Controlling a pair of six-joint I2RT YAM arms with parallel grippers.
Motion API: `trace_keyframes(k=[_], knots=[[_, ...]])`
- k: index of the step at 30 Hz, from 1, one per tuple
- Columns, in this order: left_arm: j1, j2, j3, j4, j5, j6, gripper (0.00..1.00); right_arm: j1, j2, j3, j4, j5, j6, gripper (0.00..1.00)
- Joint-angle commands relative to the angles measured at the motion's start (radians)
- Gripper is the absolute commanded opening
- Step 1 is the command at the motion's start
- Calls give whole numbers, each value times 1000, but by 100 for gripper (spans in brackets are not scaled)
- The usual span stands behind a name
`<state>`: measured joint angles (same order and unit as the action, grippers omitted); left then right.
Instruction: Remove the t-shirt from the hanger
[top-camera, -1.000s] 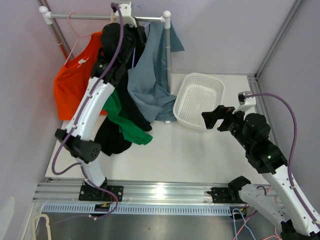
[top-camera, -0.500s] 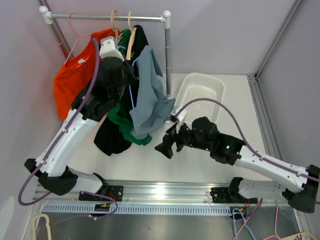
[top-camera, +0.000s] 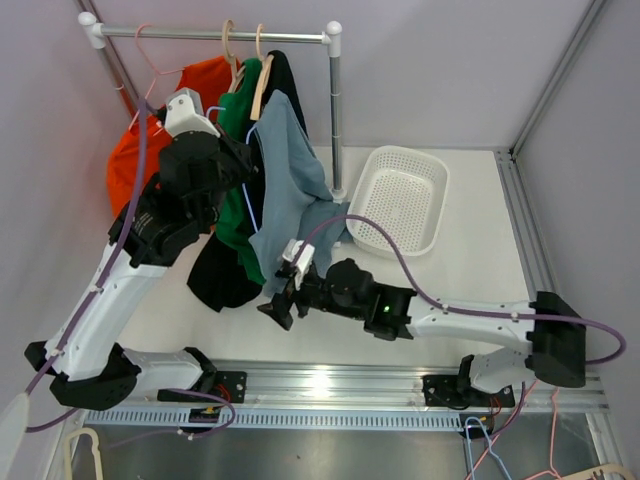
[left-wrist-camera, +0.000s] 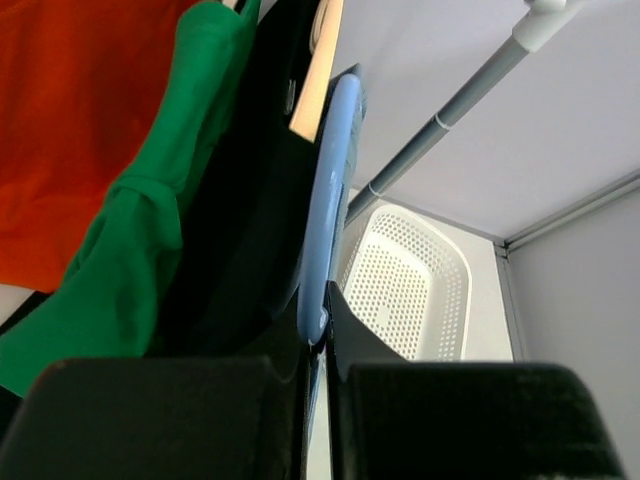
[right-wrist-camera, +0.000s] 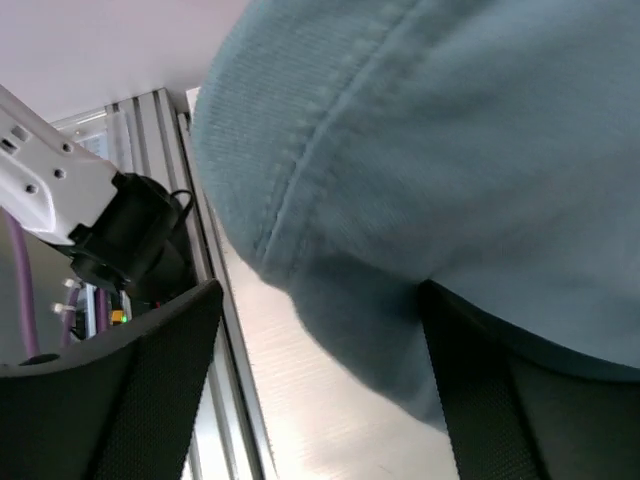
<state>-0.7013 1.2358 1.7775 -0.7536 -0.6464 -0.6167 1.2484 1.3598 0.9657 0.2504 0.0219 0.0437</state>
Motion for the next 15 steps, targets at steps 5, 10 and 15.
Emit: trace_keyframes(k=[5, 10, 15], knots=[[-37, -13, 5, 69, 5, 17, 0, 87, 61, 41, 99, 39, 2, 0], [5, 48, 74, 105, 23, 87, 1, 275, -73, -59, -39, 166, 105, 0], [5, 80, 276, -71, 218, 98, 1, 263, -65, -146, -135, 309, 270, 0]])
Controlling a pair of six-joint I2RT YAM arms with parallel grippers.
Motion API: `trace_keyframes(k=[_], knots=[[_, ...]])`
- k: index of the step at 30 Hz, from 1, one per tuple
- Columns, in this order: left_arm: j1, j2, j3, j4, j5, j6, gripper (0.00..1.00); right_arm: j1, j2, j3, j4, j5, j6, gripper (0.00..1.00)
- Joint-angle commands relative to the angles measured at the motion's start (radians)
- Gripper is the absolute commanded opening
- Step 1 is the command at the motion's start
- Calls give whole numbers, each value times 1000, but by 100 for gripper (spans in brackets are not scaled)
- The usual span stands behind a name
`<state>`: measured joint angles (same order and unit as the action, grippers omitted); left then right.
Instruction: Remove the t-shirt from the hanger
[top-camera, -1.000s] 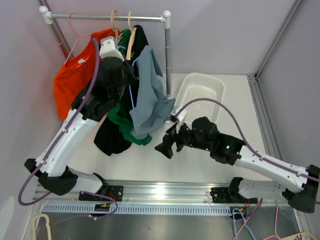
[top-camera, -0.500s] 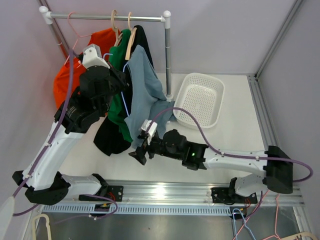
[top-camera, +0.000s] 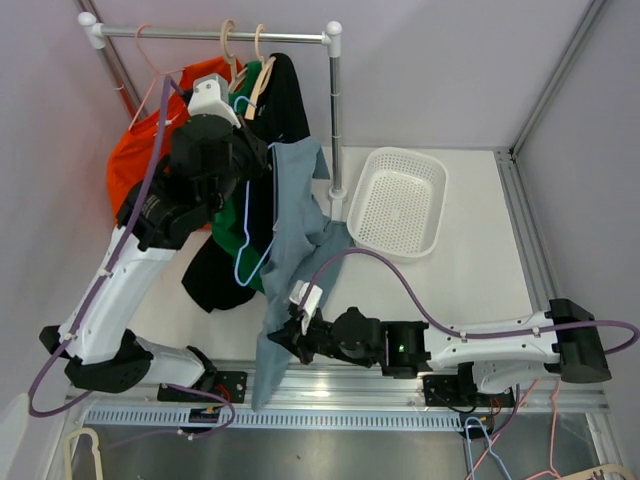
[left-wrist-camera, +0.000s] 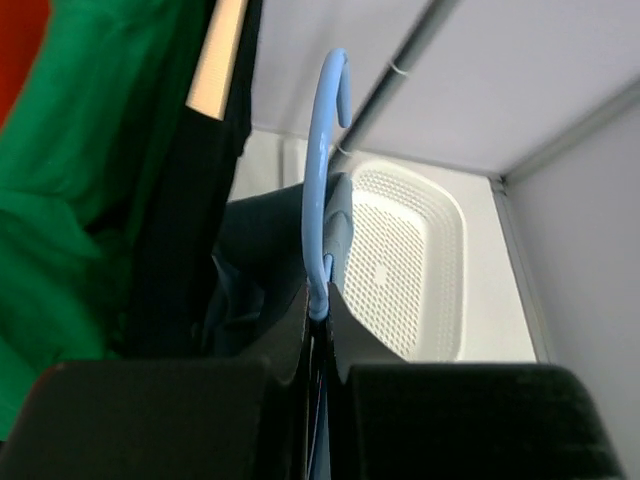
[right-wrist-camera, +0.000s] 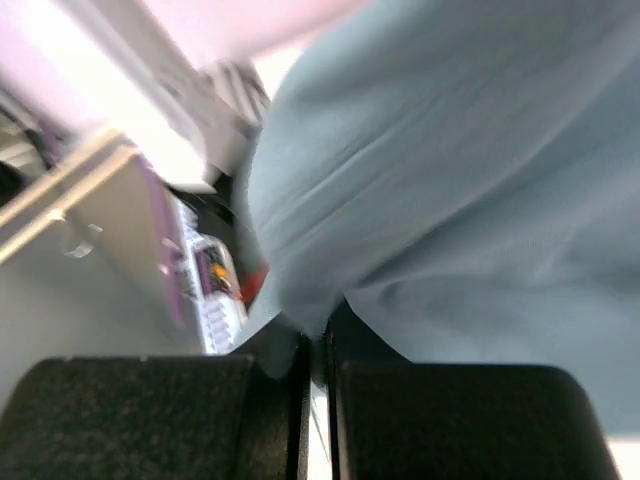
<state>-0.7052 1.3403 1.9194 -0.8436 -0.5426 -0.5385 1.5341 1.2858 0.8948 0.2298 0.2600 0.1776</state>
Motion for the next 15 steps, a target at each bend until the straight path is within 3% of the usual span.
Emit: trace_keyframes(k=[1, 3, 5, 6, 7, 10, 12, 13, 15], knots=[[-20, -33, 154, -33, 150, 18, 1, -54, -32, -95, -103, 30, 149, 0], [-77, -114, 136, -121, 121, 18, 1, -144, -71, -129, -95, 10, 171, 0], [-149, -211, 63, -77, 16, 32, 1, -193, -85, -119, -133, -46, 155, 0], [-149, -308, -57, -14, 15, 41, 1, -218, -79, -87, -153, -45, 148, 0], [-149, -343, -81, -3, 20, 55, 1, -230, -69, -65, -179, -27, 149, 0], [-149, -471, -166, -26, 200, 64, 0, -311, -57, -8, -265, 36, 155, 0], [-151, -561, -294, -20, 361, 35, 1, -370, -78, 13, -279, 62, 154, 0], [-151, -652, -444, -9, 403, 9, 1, -426, -88, 24, -285, 85, 154, 0], [-151, -740, -532, -29, 449, -26, 1, -482, -105, 80, -325, 134, 152, 0]])
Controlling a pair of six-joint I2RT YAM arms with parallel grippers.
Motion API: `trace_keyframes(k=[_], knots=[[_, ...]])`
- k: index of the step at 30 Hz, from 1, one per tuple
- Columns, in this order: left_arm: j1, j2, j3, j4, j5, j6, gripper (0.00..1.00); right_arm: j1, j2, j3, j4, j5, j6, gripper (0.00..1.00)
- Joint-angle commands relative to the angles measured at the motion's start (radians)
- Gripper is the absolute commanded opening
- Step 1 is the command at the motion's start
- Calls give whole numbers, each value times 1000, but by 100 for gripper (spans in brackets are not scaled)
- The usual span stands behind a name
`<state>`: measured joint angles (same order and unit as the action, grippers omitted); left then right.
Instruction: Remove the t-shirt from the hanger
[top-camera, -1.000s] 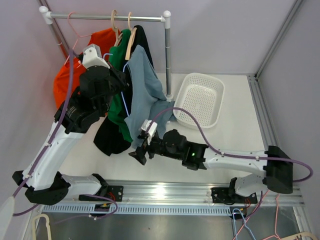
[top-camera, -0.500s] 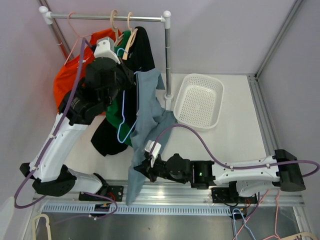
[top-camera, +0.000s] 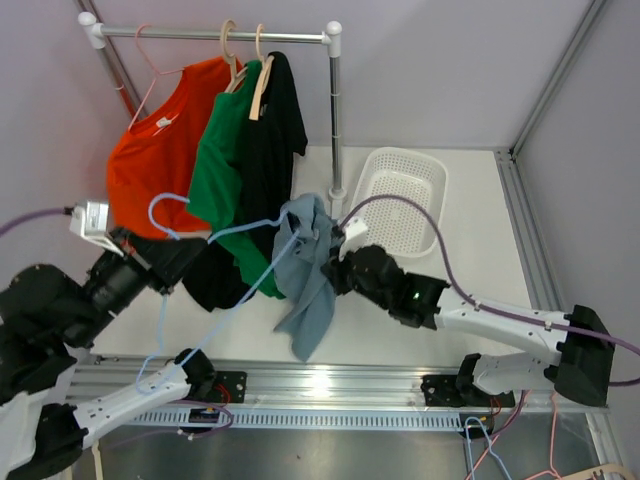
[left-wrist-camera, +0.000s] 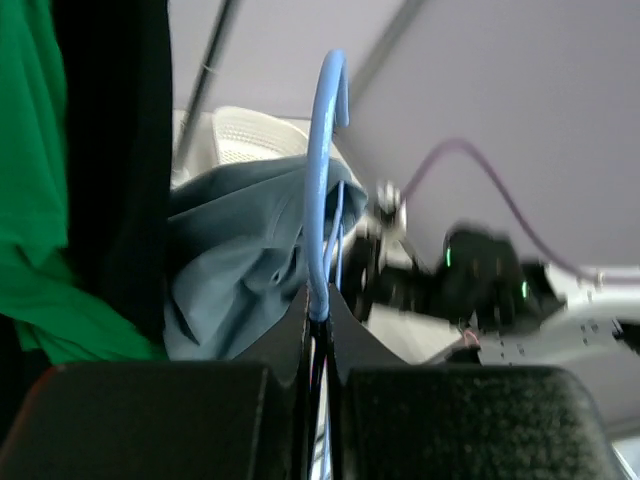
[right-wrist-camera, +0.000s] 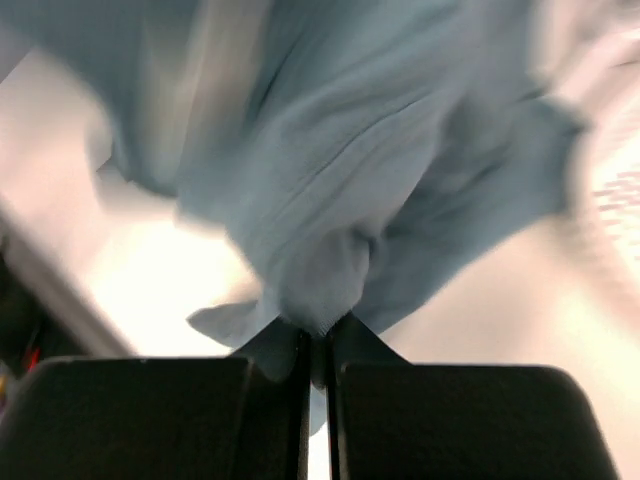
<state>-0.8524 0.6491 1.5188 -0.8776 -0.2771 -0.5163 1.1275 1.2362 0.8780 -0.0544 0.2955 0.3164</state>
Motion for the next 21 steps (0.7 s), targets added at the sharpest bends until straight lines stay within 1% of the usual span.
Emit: trace_keyframes(k=[1, 2, 5, 6, 7, 8, 9, 10, 11, 13, 14, 15, 17, 18, 20, 21], knots=[[-4, -92, -249, -12, 188, -63, 1, -102, -58, 123, -60, 97, 7, 0], [-4, -179, -282, -20, 187, -68, 1, -145, -60, 151, -91, 91, -11, 0], [-4, -325, -416, -29, 167, -60, 1, -196, -58, 287, -133, 73, -72, 0], [-4, -344, -436, -40, 155, -57, 0, -207, -52, 333, -146, 77, -88, 0], [-4, -353, -442, -50, 141, -45, 0, -222, -38, 382, -162, 73, -100, 0], [-4, -355, -447, -63, 138, -41, 1, -235, -29, 480, -179, 65, -115, 0], [-4, -341, -444, -81, 136, -36, 1, -271, -17, 530, -183, 53, -141, 0], [-4, -333, -444, -84, 141, -24, 0, -291, 18, 580, -188, 15, -154, 0], [-4, -327, -442, -80, 151, -19, 1, -313, 43, 687, -199, -4, -167, 0], [-4, -319, -454, -49, 165, -13, 0, -374, 100, 801, -209, -35, -206, 0], [-4, -319, -460, -34, 196, -8, 1, -392, 164, 917, -214, -32, -220, 0], [-4, -325, -474, -8, 210, -5, 1, -440, 196, 978, -220, -27, -233, 0], [-4, -344, -505, 28, 266, 12, 1, -492, 285, 1083, -214, -36, -235, 0], [-4, -368, -529, 63, 269, 24, 1, -544, 313, 1175, -211, -47, -228, 0], [-4, -402, -575, 101, 318, 41, 1, -586, 368, 1258, -203, -61, -214, 0], [-4, -413, -603, 114, 317, 47, 0, -618, 431, 1358, -211, -77, -208, 0]])
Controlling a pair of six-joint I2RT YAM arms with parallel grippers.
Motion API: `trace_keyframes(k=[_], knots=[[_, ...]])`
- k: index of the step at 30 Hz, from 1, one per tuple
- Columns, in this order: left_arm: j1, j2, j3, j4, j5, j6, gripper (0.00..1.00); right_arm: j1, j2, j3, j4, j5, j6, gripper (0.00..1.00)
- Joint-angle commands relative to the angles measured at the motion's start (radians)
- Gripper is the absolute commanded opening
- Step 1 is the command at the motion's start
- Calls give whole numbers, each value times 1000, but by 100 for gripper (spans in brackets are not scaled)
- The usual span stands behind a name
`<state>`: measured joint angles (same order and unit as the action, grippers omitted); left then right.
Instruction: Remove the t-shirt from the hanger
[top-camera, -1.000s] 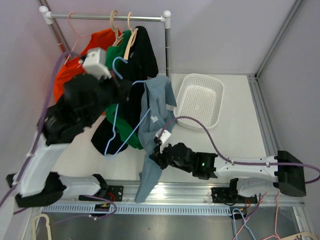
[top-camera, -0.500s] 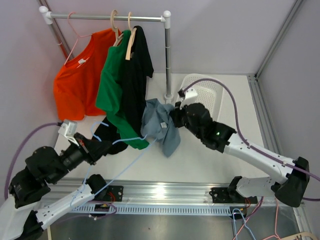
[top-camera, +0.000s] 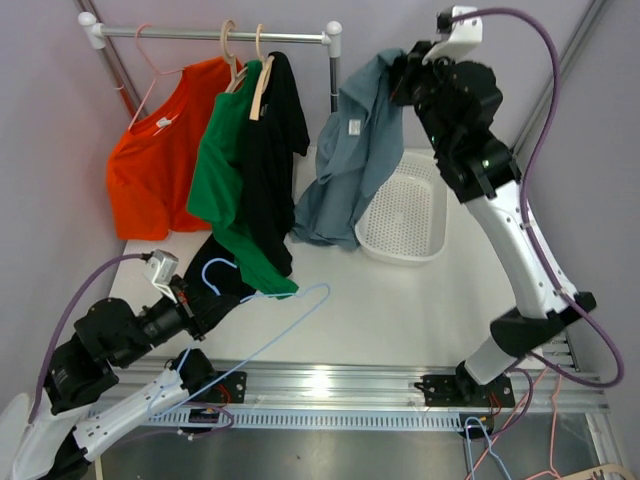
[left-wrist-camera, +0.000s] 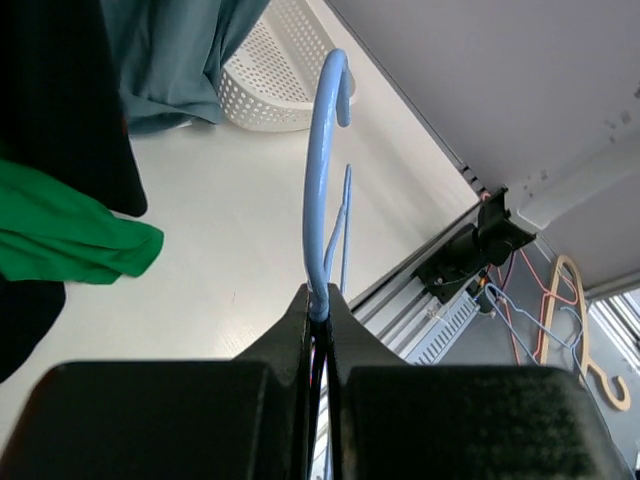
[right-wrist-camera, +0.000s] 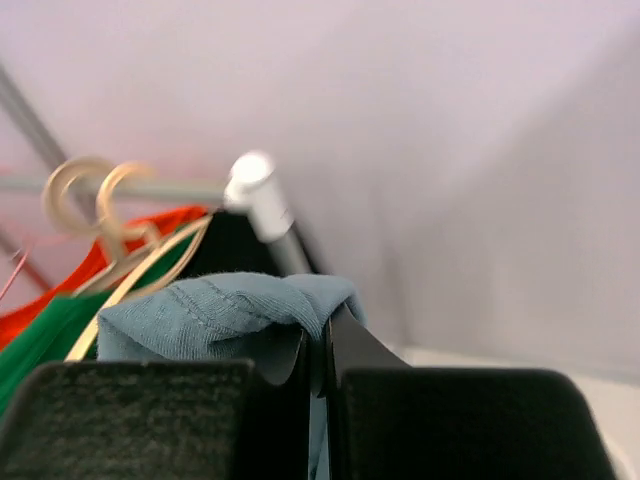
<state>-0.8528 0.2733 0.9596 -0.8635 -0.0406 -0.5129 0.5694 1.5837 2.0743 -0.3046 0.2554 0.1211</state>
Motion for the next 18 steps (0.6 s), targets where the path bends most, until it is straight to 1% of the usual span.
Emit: trace_keyframes(k=[1, 3, 4, 6, 7, 8, 9, 10, 12, 13, 14, 15, 16, 17, 18], knots=[[-3, -48, -48, 110, 68, 43, 1, -75, 116, 214, 4, -45, -5, 0], [-3, -31, -51, 109, 45, 54, 1, -89, 206, 335, -51, -36, -8, 0], [-3, 4, -36, 94, 10, 59, 1, -98, 219, 333, -71, -27, -11, 0], [-3, 42, -22, 92, -5, 70, 1, -117, 184, 270, -27, -9, 14, 0], [-3, 58, -15, 95, -5, 71, 0, -162, 158, 168, 93, -78, 38, 0], [-3, 82, -10, 106, -1, 74, 1, -183, 138, 143, 152, -128, 95, 0], [-3, 90, -9, 113, 8, 79, 1, -192, 145, 164, 171, -163, 110, 0], [-3, 99, -4, 119, 5, 79, 1, -194, 163, 293, 139, -221, 112, 0], [-3, 109, 4, 138, -2, 77, 1, -194, 191, 390, 130, -277, 118, 0], [-3, 107, 2, 147, -8, 79, 1, -192, 171, 388, 224, -280, 124, 0], [-3, 109, -8, 156, -10, 77, 1, -194, 151, 316, 304, -259, 130, 0], [-3, 112, -12, 178, -12, 79, 1, -194, 128, 266, 397, -205, 164, 0], [-3, 115, -19, 182, -12, 80, 1, -195, 113, 235, 536, -156, 184, 0], [-3, 128, -19, 184, -12, 79, 1, -198, 124, 263, 573, -74, 196, 0], [-3, 135, -19, 185, -10, 76, 1, -198, 140, 301, 587, -42, 192, 0]])
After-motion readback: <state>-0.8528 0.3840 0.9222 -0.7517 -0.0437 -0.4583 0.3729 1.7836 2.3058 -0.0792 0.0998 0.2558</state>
